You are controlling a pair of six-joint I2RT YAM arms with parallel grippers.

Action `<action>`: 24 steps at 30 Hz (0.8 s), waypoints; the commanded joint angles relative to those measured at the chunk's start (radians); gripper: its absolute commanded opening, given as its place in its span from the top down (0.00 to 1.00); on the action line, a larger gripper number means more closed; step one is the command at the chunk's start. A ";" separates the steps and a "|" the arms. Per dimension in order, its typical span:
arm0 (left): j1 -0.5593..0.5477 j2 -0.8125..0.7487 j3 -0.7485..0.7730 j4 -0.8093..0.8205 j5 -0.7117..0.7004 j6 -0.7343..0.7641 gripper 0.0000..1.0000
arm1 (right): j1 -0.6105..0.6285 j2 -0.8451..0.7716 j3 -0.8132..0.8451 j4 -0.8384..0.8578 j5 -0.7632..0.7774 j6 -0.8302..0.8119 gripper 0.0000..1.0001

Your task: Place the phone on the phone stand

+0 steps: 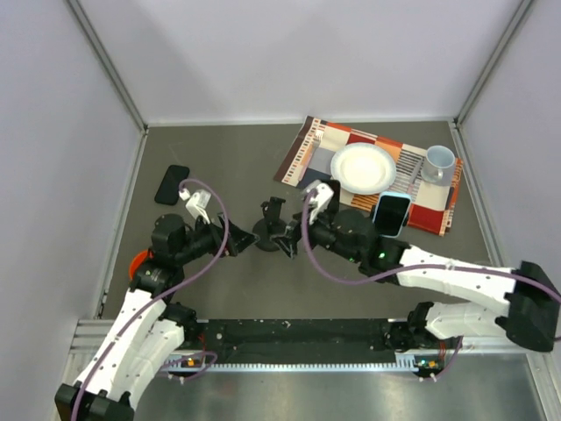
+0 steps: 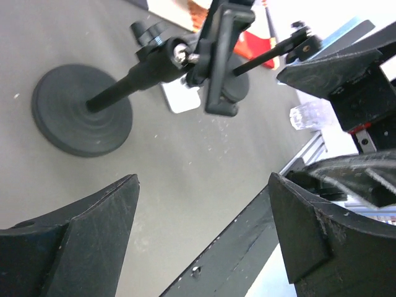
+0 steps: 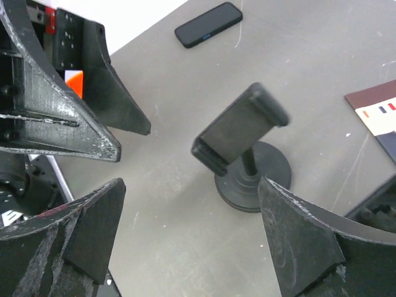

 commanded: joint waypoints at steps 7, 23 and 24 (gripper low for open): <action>-0.353 0.012 -0.076 0.352 -0.354 0.042 0.16 | -0.338 -0.006 0.260 -0.421 -0.501 -0.322 0.11; -0.430 0.174 -0.205 0.794 -0.450 0.093 0.30 | -0.325 0.242 0.400 -0.319 -0.572 -0.574 0.34; -0.430 0.184 -0.205 0.805 -0.433 0.090 0.30 | -0.322 0.245 0.406 -0.323 -0.573 -0.580 0.34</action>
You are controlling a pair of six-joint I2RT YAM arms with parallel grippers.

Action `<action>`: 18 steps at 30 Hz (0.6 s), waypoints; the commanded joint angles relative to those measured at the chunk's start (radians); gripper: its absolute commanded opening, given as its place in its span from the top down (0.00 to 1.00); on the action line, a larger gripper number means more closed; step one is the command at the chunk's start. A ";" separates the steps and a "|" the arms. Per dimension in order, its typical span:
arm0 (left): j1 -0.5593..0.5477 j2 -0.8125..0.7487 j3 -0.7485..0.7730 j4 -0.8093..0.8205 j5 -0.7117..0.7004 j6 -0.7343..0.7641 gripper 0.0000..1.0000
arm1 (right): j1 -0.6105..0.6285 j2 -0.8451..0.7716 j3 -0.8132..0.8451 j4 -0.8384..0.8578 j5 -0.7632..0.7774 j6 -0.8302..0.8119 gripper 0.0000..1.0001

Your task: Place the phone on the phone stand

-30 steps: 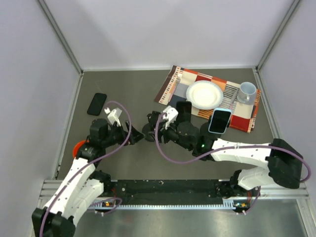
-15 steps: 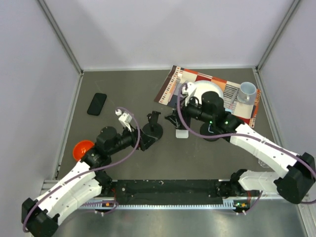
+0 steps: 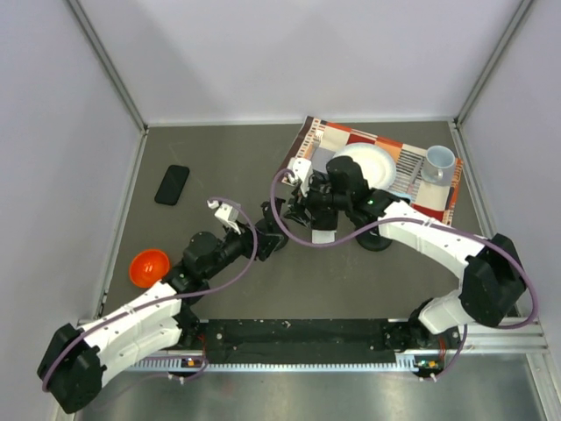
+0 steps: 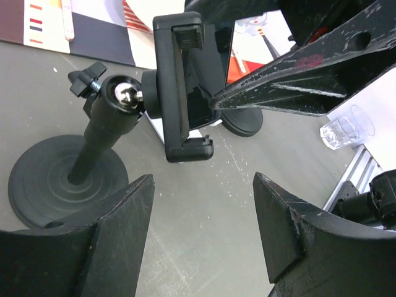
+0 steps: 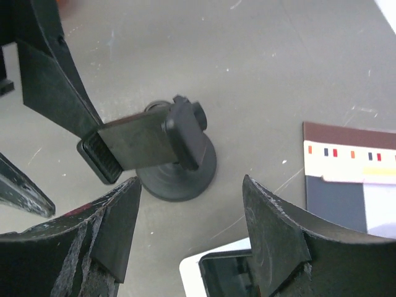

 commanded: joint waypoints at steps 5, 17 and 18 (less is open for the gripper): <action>-0.005 0.082 0.013 0.198 -0.008 0.016 0.29 | 0.015 0.016 0.117 0.016 -0.050 -0.057 0.36; -0.005 0.125 0.044 0.228 -0.094 -0.001 0.49 | 0.047 0.118 0.214 -0.041 -0.019 -0.095 0.57; -0.005 0.128 0.054 0.220 -0.094 0.003 0.52 | 0.049 0.125 0.229 -0.047 -0.016 -0.096 0.60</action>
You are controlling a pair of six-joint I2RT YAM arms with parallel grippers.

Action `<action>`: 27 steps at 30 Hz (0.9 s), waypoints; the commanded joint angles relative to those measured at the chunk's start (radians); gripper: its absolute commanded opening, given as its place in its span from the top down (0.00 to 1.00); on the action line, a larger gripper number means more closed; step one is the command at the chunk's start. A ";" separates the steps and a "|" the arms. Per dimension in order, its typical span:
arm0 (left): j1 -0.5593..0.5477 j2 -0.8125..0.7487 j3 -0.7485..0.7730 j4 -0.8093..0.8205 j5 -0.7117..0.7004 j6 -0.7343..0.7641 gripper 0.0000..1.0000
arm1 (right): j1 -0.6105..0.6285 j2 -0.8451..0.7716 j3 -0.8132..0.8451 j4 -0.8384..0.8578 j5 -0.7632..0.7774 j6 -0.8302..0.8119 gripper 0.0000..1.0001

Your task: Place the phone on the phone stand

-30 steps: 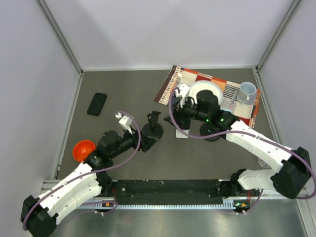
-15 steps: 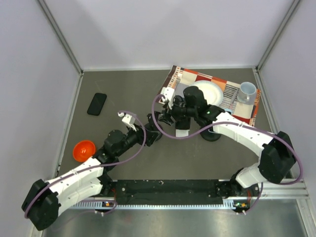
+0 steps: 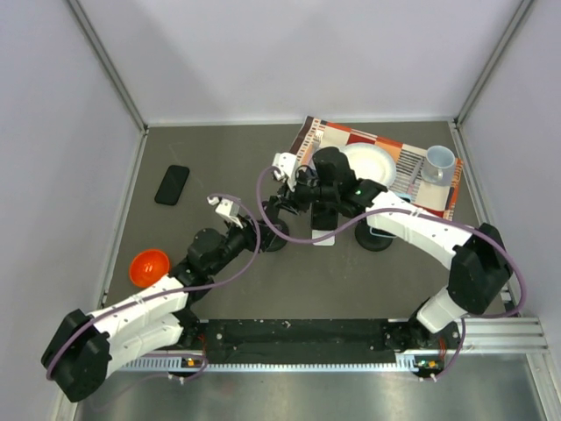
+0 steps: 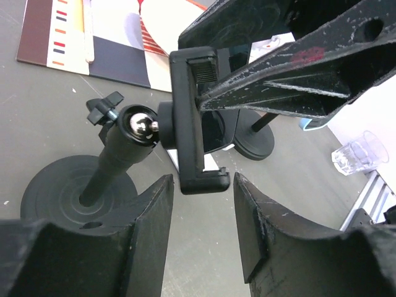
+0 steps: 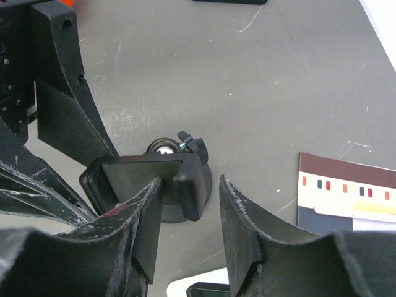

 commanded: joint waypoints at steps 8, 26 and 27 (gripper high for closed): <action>-0.003 -0.020 0.189 -0.337 -0.199 0.044 1.00 | 0.032 -0.003 0.064 -0.043 0.058 0.143 1.00; 0.092 -0.270 0.369 -0.918 -0.237 -0.077 0.73 | 0.421 -0.082 -0.008 -0.218 1.141 1.062 1.00; 0.092 -0.271 0.375 -0.923 -0.237 -0.076 0.73 | 0.434 -0.085 -0.019 -0.216 1.236 1.073 1.00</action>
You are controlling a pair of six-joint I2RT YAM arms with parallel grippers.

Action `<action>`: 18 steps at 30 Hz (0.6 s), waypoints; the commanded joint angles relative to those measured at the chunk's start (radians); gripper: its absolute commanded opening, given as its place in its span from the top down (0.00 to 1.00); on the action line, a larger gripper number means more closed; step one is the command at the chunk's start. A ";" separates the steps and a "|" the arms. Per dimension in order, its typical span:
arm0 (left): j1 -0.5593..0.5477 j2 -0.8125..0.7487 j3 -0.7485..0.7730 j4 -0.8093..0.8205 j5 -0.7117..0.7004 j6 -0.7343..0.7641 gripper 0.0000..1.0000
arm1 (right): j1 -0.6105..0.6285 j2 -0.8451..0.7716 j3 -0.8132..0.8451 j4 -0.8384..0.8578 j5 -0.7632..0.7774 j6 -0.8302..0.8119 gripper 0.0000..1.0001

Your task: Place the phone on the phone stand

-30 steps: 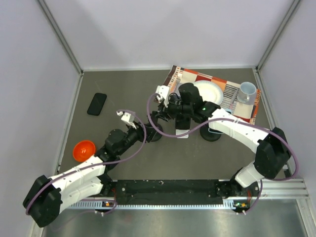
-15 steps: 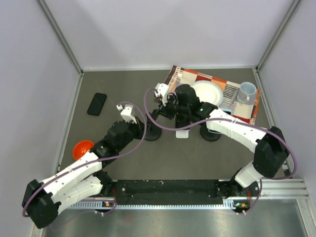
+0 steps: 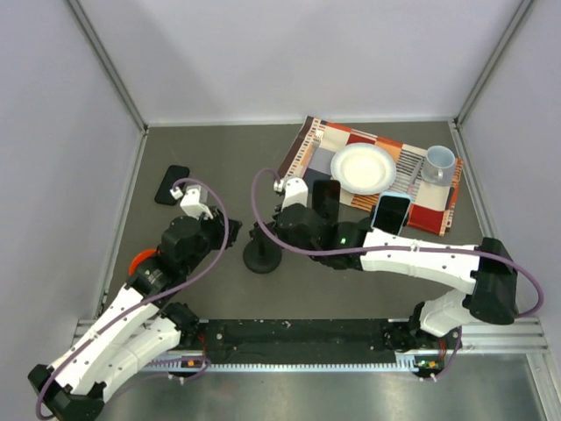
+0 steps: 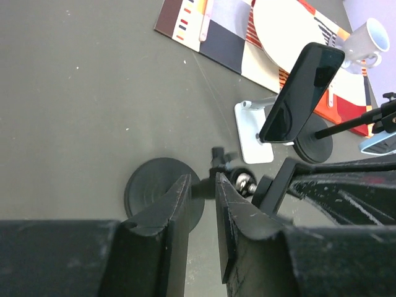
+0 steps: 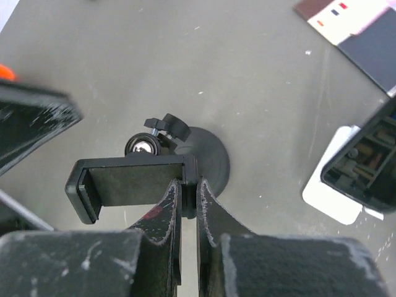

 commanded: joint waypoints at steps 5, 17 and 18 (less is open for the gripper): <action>0.014 -0.028 0.034 -0.036 -0.025 -0.033 0.70 | 0.072 -0.015 0.001 -0.031 0.553 0.246 1.00; 0.037 -0.028 0.019 -0.027 -0.016 -0.045 0.66 | 0.110 0.109 0.092 0.025 0.578 0.135 1.00; 0.040 -0.030 0.017 -0.025 -0.013 -0.045 0.66 | 0.110 0.109 0.086 0.047 0.549 0.140 1.00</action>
